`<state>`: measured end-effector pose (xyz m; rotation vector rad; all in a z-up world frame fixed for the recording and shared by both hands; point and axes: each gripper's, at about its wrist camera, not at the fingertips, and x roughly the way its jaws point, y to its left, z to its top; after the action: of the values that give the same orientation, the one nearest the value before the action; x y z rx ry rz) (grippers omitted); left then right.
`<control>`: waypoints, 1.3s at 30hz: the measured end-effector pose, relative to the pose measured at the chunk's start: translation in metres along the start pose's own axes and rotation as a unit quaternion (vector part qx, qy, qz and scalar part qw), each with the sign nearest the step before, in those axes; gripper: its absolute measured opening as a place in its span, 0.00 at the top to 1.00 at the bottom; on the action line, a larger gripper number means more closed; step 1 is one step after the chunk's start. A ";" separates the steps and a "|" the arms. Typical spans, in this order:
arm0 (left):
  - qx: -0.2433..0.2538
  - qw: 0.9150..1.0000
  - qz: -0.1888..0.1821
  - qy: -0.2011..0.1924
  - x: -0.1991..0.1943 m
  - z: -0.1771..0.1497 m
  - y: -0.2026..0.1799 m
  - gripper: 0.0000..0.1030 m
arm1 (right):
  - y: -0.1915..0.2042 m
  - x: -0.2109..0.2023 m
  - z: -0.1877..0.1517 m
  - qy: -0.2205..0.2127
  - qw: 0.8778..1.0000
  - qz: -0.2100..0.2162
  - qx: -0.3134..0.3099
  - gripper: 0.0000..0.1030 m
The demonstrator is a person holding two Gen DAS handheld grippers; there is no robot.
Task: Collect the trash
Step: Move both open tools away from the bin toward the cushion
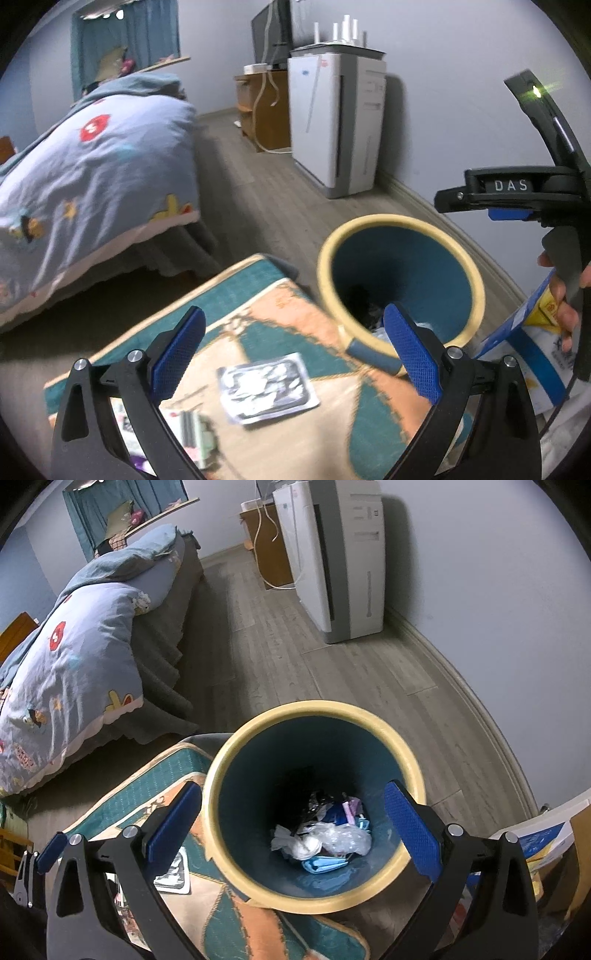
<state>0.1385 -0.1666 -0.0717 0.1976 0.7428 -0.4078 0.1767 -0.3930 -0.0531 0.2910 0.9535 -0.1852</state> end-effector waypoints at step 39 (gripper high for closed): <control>-0.106 0.979 0.133 0.115 -0.043 -0.127 0.215 0.06 | 0.201 0.077 -0.088 0.133 0.966 0.019 -0.219 0.06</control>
<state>0.1236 0.0800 -0.1277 0.1419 0.9676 -0.0491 0.2094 -0.1763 -0.1320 -0.0783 1.2253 0.1057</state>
